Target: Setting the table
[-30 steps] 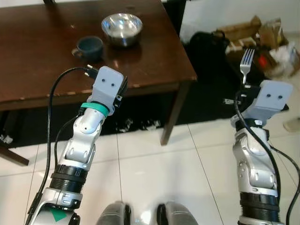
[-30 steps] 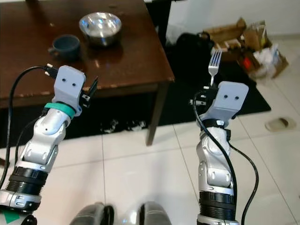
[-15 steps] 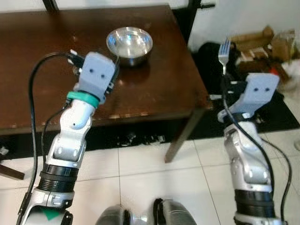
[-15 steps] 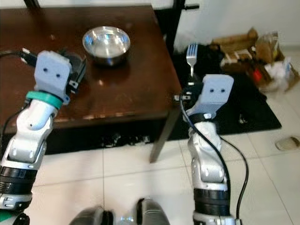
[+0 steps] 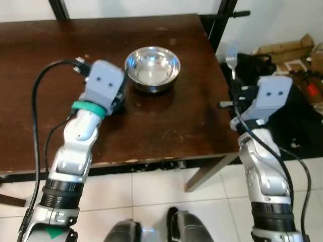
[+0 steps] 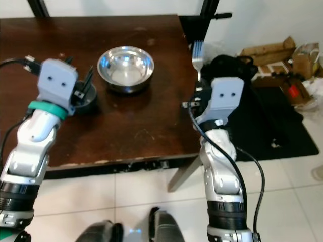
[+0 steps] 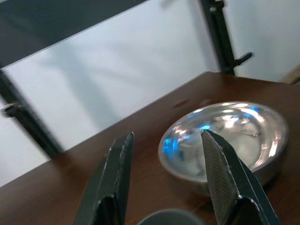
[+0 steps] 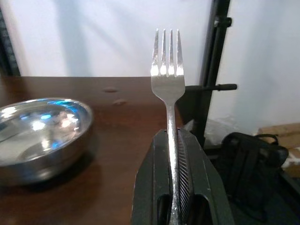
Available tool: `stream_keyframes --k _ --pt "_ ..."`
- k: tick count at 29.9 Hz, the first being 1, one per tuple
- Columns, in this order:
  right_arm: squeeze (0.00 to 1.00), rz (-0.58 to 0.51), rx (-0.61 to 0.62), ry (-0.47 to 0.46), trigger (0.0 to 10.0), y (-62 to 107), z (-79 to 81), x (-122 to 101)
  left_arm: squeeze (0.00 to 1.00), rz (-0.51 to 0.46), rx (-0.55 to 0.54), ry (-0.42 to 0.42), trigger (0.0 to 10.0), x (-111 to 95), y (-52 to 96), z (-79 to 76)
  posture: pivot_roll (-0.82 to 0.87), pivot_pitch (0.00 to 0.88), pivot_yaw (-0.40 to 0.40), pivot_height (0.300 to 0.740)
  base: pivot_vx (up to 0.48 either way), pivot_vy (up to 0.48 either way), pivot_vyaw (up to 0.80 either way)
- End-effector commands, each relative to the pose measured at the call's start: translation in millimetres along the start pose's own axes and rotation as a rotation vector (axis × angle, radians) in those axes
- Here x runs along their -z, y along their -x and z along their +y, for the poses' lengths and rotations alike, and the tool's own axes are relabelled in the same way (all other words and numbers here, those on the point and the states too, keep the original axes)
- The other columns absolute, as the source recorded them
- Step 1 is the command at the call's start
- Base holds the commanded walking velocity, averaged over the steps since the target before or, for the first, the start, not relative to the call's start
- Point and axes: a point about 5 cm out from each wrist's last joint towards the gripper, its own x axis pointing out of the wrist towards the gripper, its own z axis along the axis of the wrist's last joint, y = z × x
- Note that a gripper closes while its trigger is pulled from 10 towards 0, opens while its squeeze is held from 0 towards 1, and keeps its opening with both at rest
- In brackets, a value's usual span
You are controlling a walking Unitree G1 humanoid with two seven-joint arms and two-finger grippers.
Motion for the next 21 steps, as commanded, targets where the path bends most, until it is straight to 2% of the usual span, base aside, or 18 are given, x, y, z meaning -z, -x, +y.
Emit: stream_keyframes --k 1,10,12,14,16,18,19,21 --pt "0.00 0.019 -0.005 -0.013 10.0 2.7 1.7 4 0.00 0.013 0.010 0.002 10.0 3 3.6 -0.5 0.00 0.065 0.033 0.740 0.000 0.000 0.00" --pt "0.00 0.052 -0.028 -0.001 10.0 3.5 3.4 10 0.00 0.001 0.017 0.014 10.0 -2 3.0 0.6 0.00 0.063 0.032 0.740 0.000 0.000 0.00" --pt "0.00 0.129 -0.101 0.013 10.0 4.8 7.3 20 0.00 0.006 0.060 0.020 10.0 -4 -0.2 3.3 0.01 0.059 0.024 0.740 0.000 0.000 0.00" --pt "0.00 0.129 -0.101 0.013 10.0 4.8 7.3 20 0.00 0.006 0.060 0.020 10.0 -4 -0.2 3.3 0.01 0.059 0.024 0.740 0.000 0.000 0.00" --pt "0.00 0.194 -0.161 0.006 10.0 6.0 11.9 30 0.00 0.058 0.180 0.037 10.0 -2 -1.4 6.4 0.02 0.061 0.019 0.740 0.000 0.000 0.00" --pt "0.00 0.194 -0.161 0.006 10.0 6.0 11.9 30 0.00 0.058 0.180 0.037 10.0 -2 -1.4 6.4 0.02 0.061 0.019 0.740 0.000 0.000 0.00" --pt "0.00 0.222 -0.180 -0.017 10.0 4.9 15.6 35 0.00 0.104 0.285 0.078 10.0 1 1.5 10.1 0.03 0.062 0.017 0.740 0.000 0.000 0.00" --pt "0.00 0.262 -0.211 -0.064 10.0 -0.2 25.6 43 0.00 0.171 0.478 0.108 10.0 5 10.9 19.3 0.05 0.072 0.014 0.740 0.000 0.000 0.00"
